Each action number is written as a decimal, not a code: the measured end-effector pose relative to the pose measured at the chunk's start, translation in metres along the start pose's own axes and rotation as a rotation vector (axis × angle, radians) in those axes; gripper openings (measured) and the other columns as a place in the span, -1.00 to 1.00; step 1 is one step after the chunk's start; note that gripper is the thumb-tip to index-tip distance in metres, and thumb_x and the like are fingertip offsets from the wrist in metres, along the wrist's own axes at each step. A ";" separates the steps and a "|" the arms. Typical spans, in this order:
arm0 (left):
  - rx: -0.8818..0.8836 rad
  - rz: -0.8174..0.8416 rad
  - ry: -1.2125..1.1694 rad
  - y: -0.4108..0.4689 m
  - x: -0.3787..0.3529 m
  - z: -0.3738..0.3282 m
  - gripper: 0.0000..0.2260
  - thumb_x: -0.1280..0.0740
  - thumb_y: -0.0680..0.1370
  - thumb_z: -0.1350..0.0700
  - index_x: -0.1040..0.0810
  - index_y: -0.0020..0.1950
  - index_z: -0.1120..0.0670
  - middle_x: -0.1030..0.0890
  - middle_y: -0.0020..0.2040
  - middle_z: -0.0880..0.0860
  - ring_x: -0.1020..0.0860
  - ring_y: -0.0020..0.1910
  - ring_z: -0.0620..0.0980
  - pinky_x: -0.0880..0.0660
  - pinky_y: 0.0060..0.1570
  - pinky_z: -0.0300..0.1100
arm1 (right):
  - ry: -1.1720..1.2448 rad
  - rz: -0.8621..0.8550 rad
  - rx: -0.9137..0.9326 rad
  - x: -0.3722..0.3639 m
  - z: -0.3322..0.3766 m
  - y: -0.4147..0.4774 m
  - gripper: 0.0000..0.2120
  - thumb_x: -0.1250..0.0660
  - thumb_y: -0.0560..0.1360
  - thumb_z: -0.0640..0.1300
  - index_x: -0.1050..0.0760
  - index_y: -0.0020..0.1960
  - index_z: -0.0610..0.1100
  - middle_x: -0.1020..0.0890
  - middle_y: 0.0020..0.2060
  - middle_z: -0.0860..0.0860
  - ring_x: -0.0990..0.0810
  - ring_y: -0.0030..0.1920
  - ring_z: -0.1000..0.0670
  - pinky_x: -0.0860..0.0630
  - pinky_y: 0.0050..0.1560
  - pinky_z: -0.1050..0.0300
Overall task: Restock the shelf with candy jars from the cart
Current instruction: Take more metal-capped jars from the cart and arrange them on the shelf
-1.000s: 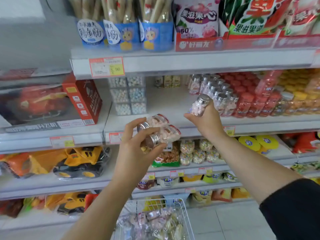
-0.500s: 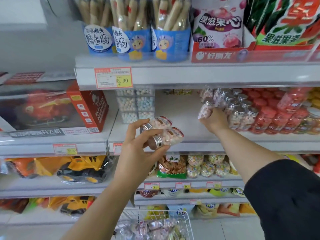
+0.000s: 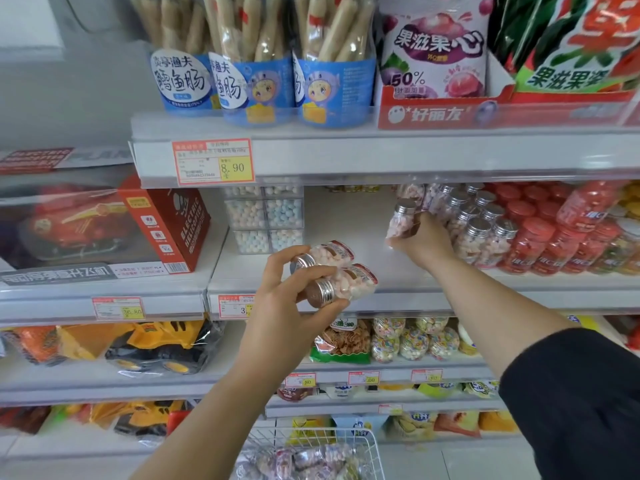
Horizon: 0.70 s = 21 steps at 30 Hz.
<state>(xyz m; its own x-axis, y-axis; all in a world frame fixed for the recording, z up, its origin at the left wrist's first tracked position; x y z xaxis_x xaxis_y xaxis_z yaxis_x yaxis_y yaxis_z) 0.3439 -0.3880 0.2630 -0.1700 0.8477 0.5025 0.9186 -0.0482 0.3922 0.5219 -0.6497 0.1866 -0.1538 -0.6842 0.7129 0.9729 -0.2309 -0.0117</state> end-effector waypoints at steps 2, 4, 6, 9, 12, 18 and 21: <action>-0.014 0.003 0.014 0.001 -0.001 0.000 -0.68 -0.55 0.40 0.08 -0.60 0.11 -0.12 -0.37 0.31 -0.10 -0.53 -0.20 -0.20 -0.50 -0.02 -0.48 | 0.013 -0.074 -0.047 0.001 0.001 -0.001 -0.37 -0.53 0.39 -0.03 -0.38 0.33 -0.25 -0.60 0.12 -0.11 -0.58 0.15 -0.16 -0.41 -0.05 0.19; -0.008 0.008 0.018 0.001 -0.001 0.001 -0.68 -0.55 0.40 0.08 -0.61 0.11 -0.11 -0.36 0.31 -0.10 -0.53 -0.20 -0.20 -0.51 0.03 -0.45 | 0.015 -0.155 -0.077 0.005 0.000 -0.002 -0.32 -0.53 0.43 -0.07 -0.29 0.38 -0.31 -0.57 0.19 -0.19 -0.57 0.19 -0.21 -0.38 -0.04 0.19; 0.000 0.011 0.020 0.000 0.000 0.003 -0.69 -0.55 0.40 0.09 -0.63 0.12 -0.08 -0.36 0.32 -0.10 -0.52 -0.20 -0.21 -0.51 0.03 -0.44 | 0.058 -0.174 -0.084 0.007 0.002 -0.004 -0.29 -0.55 0.40 -0.02 -0.31 0.35 -0.34 -0.60 0.16 -0.20 -0.60 0.15 -0.21 -0.45 -0.04 0.16; -0.012 0.000 0.005 -0.001 0.003 0.005 -0.69 -0.55 0.41 0.12 -0.64 0.13 -0.03 -0.36 0.31 -0.08 -0.51 -0.21 -0.17 -0.48 -0.03 -0.47 | 0.041 -0.167 -0.052 0.010 -0.002 -0.006 -0.02 -0.52 0.26 0.32 -0.33 0.39 -0.33 -0.66 0.05 -0.10 -0.63 0.11 -0.17 -0.56 0.16 -0.07; 0.002 -0.019 -0.008 -0.001 0.006 0.010 -0.69 -0.54 0.41 0.11 -0.62 0.12 -0.06 -0.37 0.32 -0.08 -0.51 -0.21 -0.19 -0.46 -0.03 -0.50 | -0.090 -0.200 0.138 0.012 0.005 -0.041 -0.31 -0.41 0.41 0.30 -0.49 0.29 -0.22 -0.61 0.08 0.02 -0.59 0.07 -0.07 -0.53 0.17 -0.09; 0.016 -0.025 -0.013 0.002 0.002 0.011 -0.70 -0.54 0.42 0.08 -0.63 0.13 -0.07 -0.38 0.33 -0.07 -0.51 -0.22 -0.17 -0.51 -0.01 -0.42 | -0.498 0.012 0.294 -0.018 0.028 -0.064 -0.65 -0.12 0.62 0.11 -0.61 0.19 0.02 -0.60 0.26 0.05 -0.39 0.36 -0.22 -0.39 0.29 -0.14; -0.014 -0.003 -0.001 0.000 0.002 0.006 -0.69 -0.53 0.41 0.07 -0.60 0.12 -0.11 -0.38 0.32 -0.08 -0.52 -0.19 -0.15 -0.49 -0.01 -0.47 | -0.518 0.093 0.189 -0.027 0.028 -0.045 -0.59 -0.02 0.64 0.13 -0.55 0.26 0.00 -0.51 0.36 0.01 -0.33 0.40 -0.25 -0.34 0.30 -0.16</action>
<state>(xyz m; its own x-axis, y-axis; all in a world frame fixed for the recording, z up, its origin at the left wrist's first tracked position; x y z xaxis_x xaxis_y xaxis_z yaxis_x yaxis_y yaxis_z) 0.3458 -0.3832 0.2596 -0.1729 0.8481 0.5008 0.9131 -0.0525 0.4043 0.4870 -0.6010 0.1877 -0.0073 -0.2551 0.9669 0.9997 -0.0251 0.0009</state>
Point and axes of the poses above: each hand's wrist, its own y-axis towards the middle knuckle, its own x-axis out of the back of the hand, z = x × y, the point moved 7 cm from there along y, towards the middle knuckle
